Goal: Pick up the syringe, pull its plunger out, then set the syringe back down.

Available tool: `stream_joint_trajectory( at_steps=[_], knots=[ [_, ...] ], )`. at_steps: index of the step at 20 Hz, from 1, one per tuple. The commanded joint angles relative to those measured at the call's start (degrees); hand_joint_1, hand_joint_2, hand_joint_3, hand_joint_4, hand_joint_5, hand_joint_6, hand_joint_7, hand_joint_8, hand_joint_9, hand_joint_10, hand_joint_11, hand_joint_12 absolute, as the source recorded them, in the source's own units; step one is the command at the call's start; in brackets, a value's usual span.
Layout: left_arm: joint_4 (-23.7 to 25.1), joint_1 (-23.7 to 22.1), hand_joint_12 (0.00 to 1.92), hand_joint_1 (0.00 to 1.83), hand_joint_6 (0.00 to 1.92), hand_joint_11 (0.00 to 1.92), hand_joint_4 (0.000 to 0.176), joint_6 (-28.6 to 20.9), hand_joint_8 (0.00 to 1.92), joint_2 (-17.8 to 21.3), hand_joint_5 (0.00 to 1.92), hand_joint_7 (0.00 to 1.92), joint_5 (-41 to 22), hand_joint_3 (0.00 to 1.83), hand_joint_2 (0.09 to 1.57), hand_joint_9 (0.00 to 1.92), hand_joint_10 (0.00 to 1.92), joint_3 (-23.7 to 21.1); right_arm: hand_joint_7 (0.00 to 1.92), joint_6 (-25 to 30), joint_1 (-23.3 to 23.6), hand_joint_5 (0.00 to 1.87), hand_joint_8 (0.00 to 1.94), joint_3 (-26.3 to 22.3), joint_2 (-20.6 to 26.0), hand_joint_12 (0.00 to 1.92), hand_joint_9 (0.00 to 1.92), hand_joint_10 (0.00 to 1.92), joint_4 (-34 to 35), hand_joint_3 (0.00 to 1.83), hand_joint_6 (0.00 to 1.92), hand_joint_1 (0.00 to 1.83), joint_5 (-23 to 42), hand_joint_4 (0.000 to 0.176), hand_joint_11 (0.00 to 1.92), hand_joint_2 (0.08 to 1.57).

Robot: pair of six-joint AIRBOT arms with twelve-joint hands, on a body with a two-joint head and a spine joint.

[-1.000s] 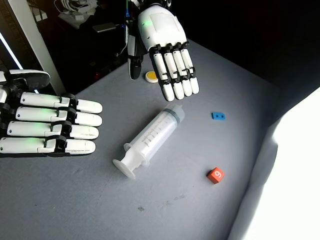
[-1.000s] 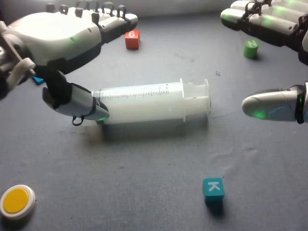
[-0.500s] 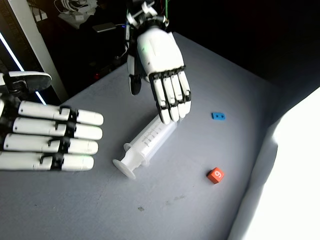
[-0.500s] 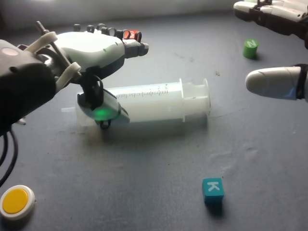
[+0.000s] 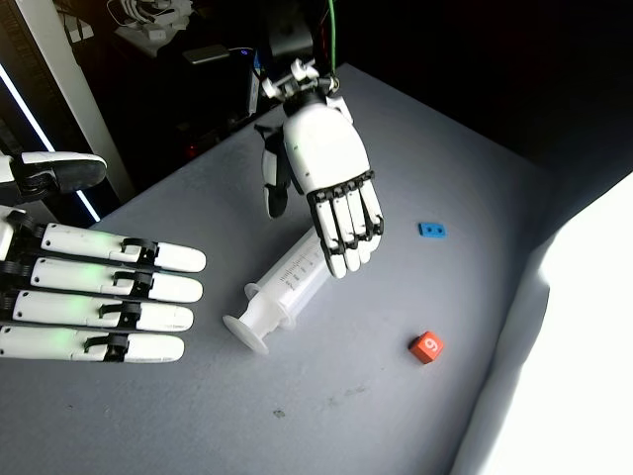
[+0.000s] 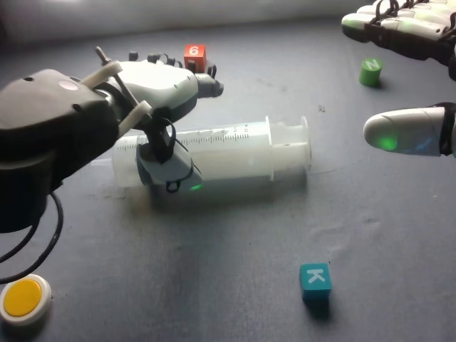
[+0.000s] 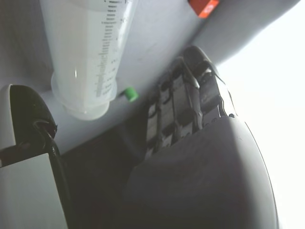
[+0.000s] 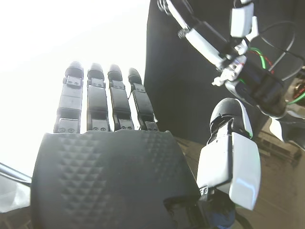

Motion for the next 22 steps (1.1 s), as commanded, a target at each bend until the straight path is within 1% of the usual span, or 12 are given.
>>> stream_joint_trajectory(
  at_steps=[1, 5, 6, 9, 10, 13, 14, 15, 16, 18, 20, 22],
  knots=[
    [2.26, 0.03, 0.77, 1.08, 0.01, 0.0, 0.0, 0.23, 0.01, -0.58, 0.25, 0.3, -1.81, 0.01, 0.94, 0.3, 0.01, 0.75, 0.06, 0.15, 0.88, 0.09, 0.0, 0.07, 0.24, 0.05, 0.05, 0.0, 0.16, 0.0, 0.0, 0.0, 7.34, 0.0, 0.03, 1.03],
    [2.18, 0.99, 0.81, 1.07, 0.01, 0.0, 0.0, -0.27, 0.01, -3.61, 0.27, 0.32, -2.56, 0.01, 0.95, 0.32, 0.01, 4.14, 0.1, 0.11, 0.86, 0.11, 0.01, 0.06, 0.23, 0.07, 0.08, 0.01, -0.06, 0.0, 0.01, 0.0, 7.44, 0.0, 0.04, 1.04],
    [2.18, 1.16, 0.82, 1.04, 0.0, 0.0, 0.0, -0.41, 0.01, -3.95, 0.26, 0.32, -2.62, 0.01, 0.96, 0.32, 0.01, 4.57, 0.11, 0.11, 0.86, 0.13, 0.01, 0.06, 0.23, 0.19, 0.09, 0.01, -0.09, 0.0, 0.0, 0.0, 7.46, 0.0, 0.01, 1.05],
    [2.18, 1.77, 0.88, 1.07, 0.0, 0.0, 0.0, -0.46, 0.0, -5.0, 0.27, 0.33, -2.83, 0.0, 0.96, 0.34, 0.01, 6.07, 0.11, 0.11, 0.86, 0.14, 0.0, 0.06, 0.23, 0.24, 0.1, 0.0, -0.2, 0.0, 0.0, 0.0, 7.56, 0.0, 0.0, 1.05],
    [2.18, 2.16, 0.89, 1.09, 0.0, 0.0, 0.0, -0.46, 0.01, -5.32, 0.27, 0.34, -3.3, 0.0, 0.96, 0.36, 0.01, 6.57, 0.09, 0.11, 0.85, 0.12, 0.0, 0.06, 0.22, 0.19, 0.07, 0.0, -0.23, 0.0, 0.0, 0.0, 7.58, 0.0, 0.0, 1.06],
    [2.18, 3.21, 0.94, 1.09, 0.01, 0.0, 0.0, -0.89, 0.01, -5.73, 0.3, 0.38, -4.42, 0.01, 0.99, 0.4, 0.02, 7.03, 0.13, 0.11, 0.84, 0.15, 0.0, 0.06, 0.22, 0.29, 0.12, 0.01, -0.32, 0.0, 0.0, 0.0, 7.6, 0.0, 0.0, 1.04],
    [2.22, 3.63, 0.95, 1.09, 0.01, 0.02, 0.0, -1.47, 0.01, -5.94, 0.31, 0.39, -4.85, 0.01, 0.99, 0.42, 0.02, 7.14, 0.13, 0.11, 0.83, 0.15, 0.0, 0.06, 0.22, 0.28, 0.11, 0.0, -0.34, 0.0, 0.0, 0.0, 7.6, 0.0, 0.0, 1.04],
    [2.54, 4.29, 0.9, 1.09, 0.01, 0.1, 0.0, -2.43, 0.01, -6.3, 0.36, 0.46, -4.98, 0.01, 1.01, 0.49, 0.02, 7.39, 0.1, 0.11, 0.83, 0.12, 0.0, 0.06, 0.21, 0.22, 0.09, 0.0, -0.38, 0.0, 0.0, 0.0, 7.6, 0.0, 0.0, 1.05],
    [3.17, 4.85, 0.85, 1.09, 0.01, 0.16, 0.0, -3.36, 0.01, -6.68, 0.39, 0.5, -4.98, 0.01, 1.04, 0.53, 0.02, 7.63, 0.11, 0.11, 0.83, 0.12, 0.01, 0.06, 0.21, 0.23, 0.1, 0.0, -0.38, 0.0, 0.0, 0.0, 7.6, 0.0, 0.0, 1.05],
    [3.58, 5.61, 0.81, 1.07, 0.01, 0.21, 0.0, -4.26, 0.01, -7.14, 0.43, 0.55, -4.98, 0.02, 1.1, 0.57, 0.01, 7.87, 0.12, 0.11, 0.82, 0.12, 0.0, 0.06, 0.21, 0.21, 0.1, 0.0, -0.39, 0.0, 0.0, 0.0, 7.6, 0.0, 0.0, 1.05],
    [3.92, 6.42, 0.76, 1.07, 0.01, 0.29, 0.0, -5.24, 0.01, -7.63, 0.51, 0.64, -4.98, 0.0, 1.13, 0.66, 0.01, 8.19, 0.14, -0.02, 0.78, 0.14, 0.0, 0.06, 0.2, 0.28, 0.12, 0.0, -0.39, 0.0, 0.0, 0.0, 7.6, 0.0, 0.0, 1.05],
    [5.09, 7.14, 0.7, 1.09, 0.01, 0.44, 0.0, -6.85, 0.01, -8.18, 0.65, 0.78, -4.97, 0.0, 1.11, 0.8, 0.02, 8.61, 0.13, -0.17, 0.74, 0.14, 0.0, 0.07, 0.17, 0.29, 0.11, 0.0, -0.39, 0.0, 0.0, 0.0, 7.59, 0.0, 0.0, 1.05]
  ],
)
